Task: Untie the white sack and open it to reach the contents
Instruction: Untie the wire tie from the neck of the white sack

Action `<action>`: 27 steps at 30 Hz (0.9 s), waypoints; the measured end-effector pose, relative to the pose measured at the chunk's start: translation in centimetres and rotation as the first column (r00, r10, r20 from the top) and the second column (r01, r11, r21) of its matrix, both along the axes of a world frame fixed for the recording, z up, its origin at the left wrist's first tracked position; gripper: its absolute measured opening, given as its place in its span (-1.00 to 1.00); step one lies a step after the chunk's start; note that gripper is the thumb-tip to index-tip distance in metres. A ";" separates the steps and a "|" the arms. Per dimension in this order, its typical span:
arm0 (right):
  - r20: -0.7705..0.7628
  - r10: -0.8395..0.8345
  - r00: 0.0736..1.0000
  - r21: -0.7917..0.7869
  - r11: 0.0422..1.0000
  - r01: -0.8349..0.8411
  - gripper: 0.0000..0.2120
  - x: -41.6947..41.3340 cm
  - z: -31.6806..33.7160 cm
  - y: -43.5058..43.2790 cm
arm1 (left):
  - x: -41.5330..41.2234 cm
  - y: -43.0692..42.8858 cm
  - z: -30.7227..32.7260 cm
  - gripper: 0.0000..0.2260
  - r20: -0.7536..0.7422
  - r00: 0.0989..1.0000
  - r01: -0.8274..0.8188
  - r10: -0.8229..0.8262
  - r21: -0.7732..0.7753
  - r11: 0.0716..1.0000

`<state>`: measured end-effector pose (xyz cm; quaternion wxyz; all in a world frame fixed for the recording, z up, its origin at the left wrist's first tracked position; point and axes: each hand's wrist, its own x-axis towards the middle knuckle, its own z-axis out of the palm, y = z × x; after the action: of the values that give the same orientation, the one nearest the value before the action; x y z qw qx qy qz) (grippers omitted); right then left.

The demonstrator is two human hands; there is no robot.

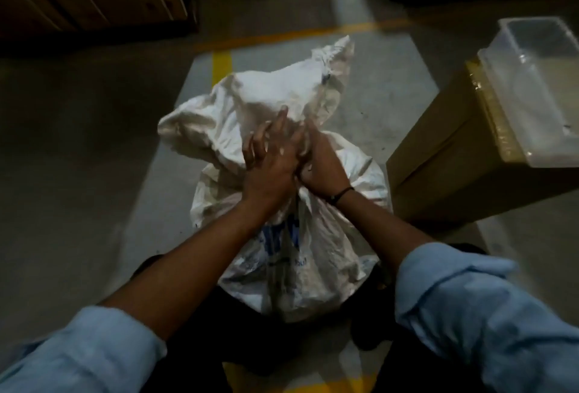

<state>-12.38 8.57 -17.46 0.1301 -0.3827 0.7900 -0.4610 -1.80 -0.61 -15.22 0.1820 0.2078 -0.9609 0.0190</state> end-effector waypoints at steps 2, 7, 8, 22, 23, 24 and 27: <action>-0.100 0.097 0.990 0.026 0.995 -0.095 -0.34 3.3 0.4 1.1 | 1.5 1.8 1.7 -0.45 -0.078 0.997 0.028 -0.030 -0.025 0.999; -0.382 0.423 0.821 0.359 0.887 -0.290 -0.36 10.7 0.6 4.0 | 2.1 2.8 4.5 -0.56 -0.032 0.938 0.332 -0.346 -0.216 0.918; -0.360 0.475 0.803 0.428 0.849 -0.310 -0.33 11.9 0.5 4.6 | 1.8 2.7 4.8 -0.55 0.024 0.913 0.401 -0.406 -0.225 0.888; -0.430 0.502 0.750 0.495 0.826 -0.269 -0.60 9.3 0.5 5.5 | 3.8 -2.3 -0.5 -0.47 0.516 0.833 0.125 -0.198 0.173 0.977; -0.429 0.424 0.798 0.419 0.875 -0.240 -0.64 8.9 1.1 5.3 | 4.8 -2.3 -1.2 -0.47 0.472 0.861 0.098 -0.188 0.209 0.973; -0.418 0.346 0.840 0.348 0.915 -0.204 -0.67 8.4 1.5 5.2 | 5.6 -2.3 -2.1 -0.47 0.432 0.887 0.063 -0.164 0.237 0.969; -0.459 0.274 0.845 0.280 0.947 -0.155 -0.54 6.8 1.4 4.5 | 7.8 -1.2 -5.0 -0.45 0.357 0.931 -0.040 -0.079 0.315 0.948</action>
<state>-5.56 13.02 -16.09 0.0196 -0.5559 0.7971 -0.2350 6.02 -1.77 -20.18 -0.0355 0.2174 -0.9704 -0.0992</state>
